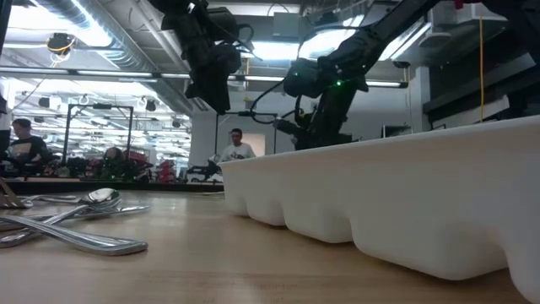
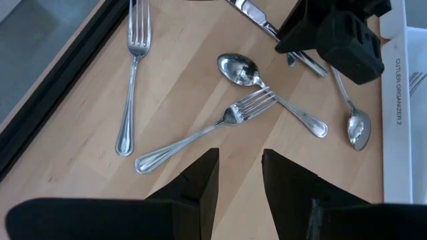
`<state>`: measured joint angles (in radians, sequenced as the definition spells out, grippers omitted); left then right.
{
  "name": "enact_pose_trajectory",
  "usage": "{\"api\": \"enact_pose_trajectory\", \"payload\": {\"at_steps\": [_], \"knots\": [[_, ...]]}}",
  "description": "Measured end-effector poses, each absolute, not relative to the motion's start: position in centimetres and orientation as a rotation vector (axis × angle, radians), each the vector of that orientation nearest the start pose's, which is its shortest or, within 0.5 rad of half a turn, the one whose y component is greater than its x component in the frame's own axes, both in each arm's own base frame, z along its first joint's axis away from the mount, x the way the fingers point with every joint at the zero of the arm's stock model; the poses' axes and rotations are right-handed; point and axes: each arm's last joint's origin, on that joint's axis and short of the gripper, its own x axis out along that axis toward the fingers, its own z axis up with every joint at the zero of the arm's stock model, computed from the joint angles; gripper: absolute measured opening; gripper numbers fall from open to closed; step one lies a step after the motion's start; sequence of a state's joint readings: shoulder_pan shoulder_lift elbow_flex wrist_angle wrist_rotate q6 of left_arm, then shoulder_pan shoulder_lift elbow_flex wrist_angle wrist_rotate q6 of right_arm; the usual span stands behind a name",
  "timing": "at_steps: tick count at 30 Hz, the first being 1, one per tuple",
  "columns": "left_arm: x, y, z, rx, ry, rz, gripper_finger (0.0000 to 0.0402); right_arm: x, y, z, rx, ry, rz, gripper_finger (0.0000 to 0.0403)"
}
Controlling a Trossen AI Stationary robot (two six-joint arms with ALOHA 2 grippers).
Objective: Sort silverware
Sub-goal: Put the silver table knife into the silverware tray
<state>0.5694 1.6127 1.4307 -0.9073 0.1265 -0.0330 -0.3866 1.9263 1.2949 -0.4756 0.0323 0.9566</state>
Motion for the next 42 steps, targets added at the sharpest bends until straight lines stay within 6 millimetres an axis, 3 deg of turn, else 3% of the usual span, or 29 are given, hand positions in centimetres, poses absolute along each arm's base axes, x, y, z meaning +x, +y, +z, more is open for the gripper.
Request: {"api": "enact_pose_trajectory", "payload": {"at_steps": [7,22,34,42], "knots": [[27.8,17.4,29.6,-0.394,1.027,0.41,0.0104,34.8,-15.1,16.4,1.033,0.904,-1.005,0.0115],[27.8,17.3,29.6,-0.393,1.029,0.409,0.0104,35.2,-16.2,13.2,1.072,0.956,-1.027,0.0113],[27.8,17.4,29.6,-0.394,1.029,0.409,0.0104,35.2,-16.1,13.0,1.024,0.995,-0.981,0.0012],[27.8,17.3,29.6,-0.395,1.031,0.41,0.0104,35.3,-16.1,12.9,1.016,0.999,-0.952,0.0008]]}}
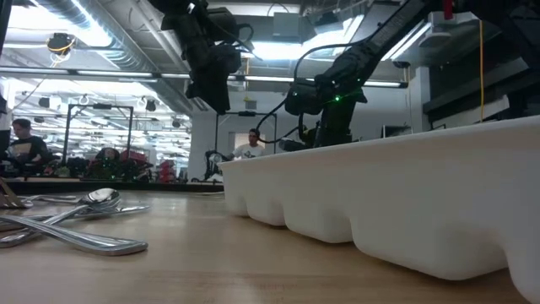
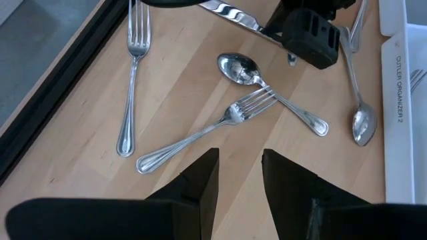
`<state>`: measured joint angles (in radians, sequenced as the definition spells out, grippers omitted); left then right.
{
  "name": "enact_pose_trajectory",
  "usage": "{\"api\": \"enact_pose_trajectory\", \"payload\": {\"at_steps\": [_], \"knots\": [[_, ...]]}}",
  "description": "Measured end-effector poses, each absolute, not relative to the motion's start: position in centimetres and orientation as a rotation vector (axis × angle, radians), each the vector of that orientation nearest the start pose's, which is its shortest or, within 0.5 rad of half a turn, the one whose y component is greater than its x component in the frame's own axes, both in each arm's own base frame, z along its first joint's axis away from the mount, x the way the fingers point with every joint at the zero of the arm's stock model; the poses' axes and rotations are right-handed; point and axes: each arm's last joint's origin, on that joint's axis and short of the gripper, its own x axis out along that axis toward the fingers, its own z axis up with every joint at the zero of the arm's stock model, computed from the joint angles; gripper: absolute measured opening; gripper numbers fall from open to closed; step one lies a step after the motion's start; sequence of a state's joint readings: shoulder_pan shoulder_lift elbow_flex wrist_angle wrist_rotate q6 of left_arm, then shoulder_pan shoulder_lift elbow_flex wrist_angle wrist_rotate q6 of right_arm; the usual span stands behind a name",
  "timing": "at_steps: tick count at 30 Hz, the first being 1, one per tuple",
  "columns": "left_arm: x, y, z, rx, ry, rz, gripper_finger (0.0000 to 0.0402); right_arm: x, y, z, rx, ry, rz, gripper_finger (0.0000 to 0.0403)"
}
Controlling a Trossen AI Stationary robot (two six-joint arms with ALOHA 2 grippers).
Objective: Sort silverware
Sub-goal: Put the silver table knife into the silverware tray
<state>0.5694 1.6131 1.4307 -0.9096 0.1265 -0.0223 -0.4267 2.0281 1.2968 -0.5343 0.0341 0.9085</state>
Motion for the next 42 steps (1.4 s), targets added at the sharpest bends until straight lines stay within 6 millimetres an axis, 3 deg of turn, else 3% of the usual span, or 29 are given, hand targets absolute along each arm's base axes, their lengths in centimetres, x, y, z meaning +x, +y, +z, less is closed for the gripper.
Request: {"api": "enact_pose_trajectory", "payload": {"at_steps": [35,42], "knots": [[27.8,17.3,29.6,-0.398,1.03,0.411,0.0104,35.8,-16.3,13.0,0.982,0.985,-0.84,0.001],[27.8,17.3,29.6,-0.398,1.031,0.411,0.0104,35.6,-16.2,14.1,0.978,0.954,-0.847,0.001]]}}
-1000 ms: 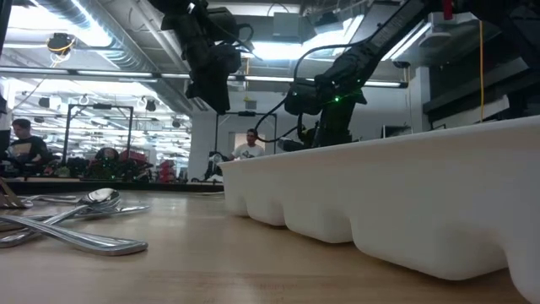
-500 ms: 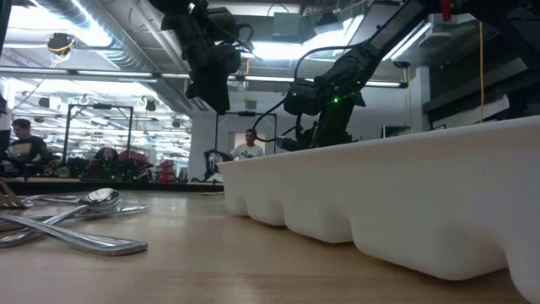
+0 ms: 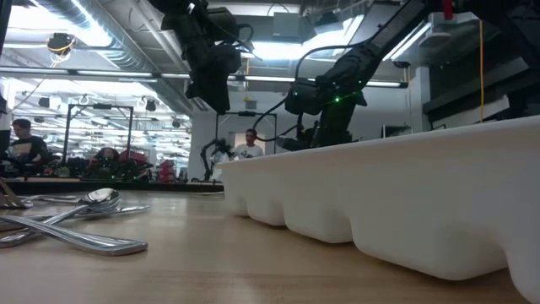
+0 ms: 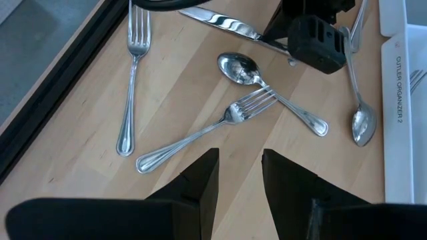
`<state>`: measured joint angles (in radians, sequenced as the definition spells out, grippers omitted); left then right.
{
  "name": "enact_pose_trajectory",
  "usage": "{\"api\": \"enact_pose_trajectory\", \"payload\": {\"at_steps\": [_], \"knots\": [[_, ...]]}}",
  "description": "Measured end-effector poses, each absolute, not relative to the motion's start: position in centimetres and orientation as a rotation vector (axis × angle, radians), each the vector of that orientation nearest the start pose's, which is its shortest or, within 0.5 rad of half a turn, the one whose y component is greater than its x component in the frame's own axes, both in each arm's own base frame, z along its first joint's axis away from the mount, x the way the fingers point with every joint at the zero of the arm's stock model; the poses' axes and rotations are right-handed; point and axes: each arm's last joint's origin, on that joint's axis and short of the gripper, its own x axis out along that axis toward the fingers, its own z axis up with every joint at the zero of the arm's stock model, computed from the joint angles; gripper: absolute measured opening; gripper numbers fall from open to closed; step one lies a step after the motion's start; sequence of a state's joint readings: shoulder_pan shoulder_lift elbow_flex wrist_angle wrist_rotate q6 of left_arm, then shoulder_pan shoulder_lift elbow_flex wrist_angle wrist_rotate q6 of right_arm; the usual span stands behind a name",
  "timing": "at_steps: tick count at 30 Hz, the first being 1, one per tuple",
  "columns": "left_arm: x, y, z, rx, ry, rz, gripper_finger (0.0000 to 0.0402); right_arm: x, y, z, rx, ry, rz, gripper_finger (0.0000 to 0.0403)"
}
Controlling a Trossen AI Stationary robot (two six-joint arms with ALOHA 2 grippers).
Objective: Sort silverware
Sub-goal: Put the silver table knife into the silverware tray
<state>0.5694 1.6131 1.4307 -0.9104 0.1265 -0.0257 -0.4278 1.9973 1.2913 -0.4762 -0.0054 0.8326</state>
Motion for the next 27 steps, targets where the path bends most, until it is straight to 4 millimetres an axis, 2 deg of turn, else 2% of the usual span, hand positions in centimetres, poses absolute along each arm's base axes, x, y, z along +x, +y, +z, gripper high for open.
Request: {"api": "enact_pose_trajectory", "payload": {"at_steps": [6,11,20,23,27], "knots": [[27.8,17.3,29.6,-0.398,1.03,0.411,0.0104,35.3,-16.2,15.2,0.951,0.923,-0.872,0.001],[27.8,17.3,29.6,-0.398,1.03,0.411,0.0104,35.4,-16.2,15.3,0.941,0.921,-0.864,0.001],[27.8,17.3,29.6,-0.398,1.03,0.411,0.0104,35.4,-16.3,15.5,0.936,0.948,-0.758,0.0011],[27.8,17.3,29.6,-0.398,1.03,0.411,0.0104,35.4,-16.4,15.5,0.959,0.953,-0.724,0.0027],[27.8,17.3,29.6,-0.398,1.03,0.411,0.0104,35.4,-16.4,15.5,0.94,0.958,-0.716,0.0075]]}}
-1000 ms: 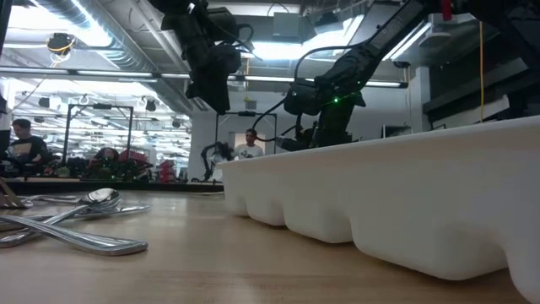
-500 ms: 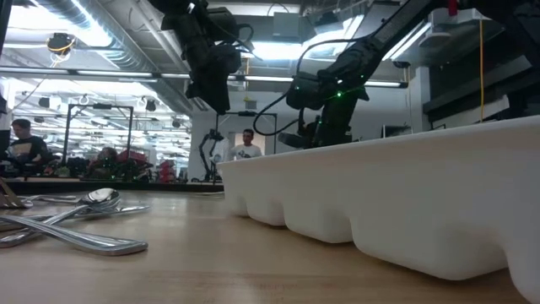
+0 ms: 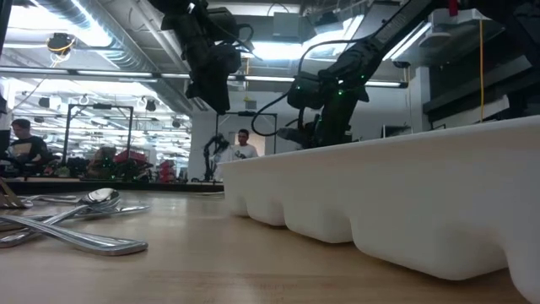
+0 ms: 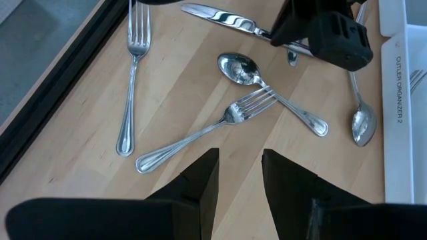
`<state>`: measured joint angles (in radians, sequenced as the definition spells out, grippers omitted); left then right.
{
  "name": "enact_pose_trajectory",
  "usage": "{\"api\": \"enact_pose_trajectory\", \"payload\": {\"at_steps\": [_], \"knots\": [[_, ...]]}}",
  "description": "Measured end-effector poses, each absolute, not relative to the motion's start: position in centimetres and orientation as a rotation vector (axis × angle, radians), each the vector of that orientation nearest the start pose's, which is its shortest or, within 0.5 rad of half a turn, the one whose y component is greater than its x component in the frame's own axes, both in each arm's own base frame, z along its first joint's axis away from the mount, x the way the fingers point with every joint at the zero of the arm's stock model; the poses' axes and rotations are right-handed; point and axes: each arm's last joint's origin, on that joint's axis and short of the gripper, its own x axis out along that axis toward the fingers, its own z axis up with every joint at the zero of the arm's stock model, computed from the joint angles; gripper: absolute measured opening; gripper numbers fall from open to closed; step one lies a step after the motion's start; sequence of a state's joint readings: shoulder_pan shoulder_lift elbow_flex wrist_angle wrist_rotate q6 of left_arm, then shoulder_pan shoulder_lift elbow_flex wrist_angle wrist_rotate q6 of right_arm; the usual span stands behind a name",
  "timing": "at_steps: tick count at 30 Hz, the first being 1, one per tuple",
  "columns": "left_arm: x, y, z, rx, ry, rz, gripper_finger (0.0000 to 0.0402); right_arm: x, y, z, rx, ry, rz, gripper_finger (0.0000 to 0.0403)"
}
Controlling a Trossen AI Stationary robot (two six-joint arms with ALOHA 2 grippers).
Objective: Sort silverware
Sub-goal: Put the silver table knife into the silverware tray
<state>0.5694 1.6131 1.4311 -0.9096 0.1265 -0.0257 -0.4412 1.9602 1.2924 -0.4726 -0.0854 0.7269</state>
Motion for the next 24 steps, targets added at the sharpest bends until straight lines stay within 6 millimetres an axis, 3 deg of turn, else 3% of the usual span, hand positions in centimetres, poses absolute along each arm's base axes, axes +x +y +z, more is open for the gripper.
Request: {"api": "enact_pose_trajectory", "payload": {"at_steps": [4,8,17,24], "knots": [[27.78,17.34,29.63,-0.398,1.03,0.411,0.0104,35.39,-16.42,15.63,0.939,0.955,-0.716,0.0127],[27.77,17.34,29.65,-0.407,1.028,0.417,0.0104,35.31,-16.57,15.62,0.903,0.947,-0.766,0.0154],[27.79,17.34,29.64,-0.421,1.024,0.425,0.0104,34.88,-16.44,15.03,0.868,1.003,-0.837,0.0158],[27.79,17.34,29.64,-0.421,1.024,0.425,0.0104,35.05,-16.41,15.09,0.888,0.993,-0.806,0.0135]]}}
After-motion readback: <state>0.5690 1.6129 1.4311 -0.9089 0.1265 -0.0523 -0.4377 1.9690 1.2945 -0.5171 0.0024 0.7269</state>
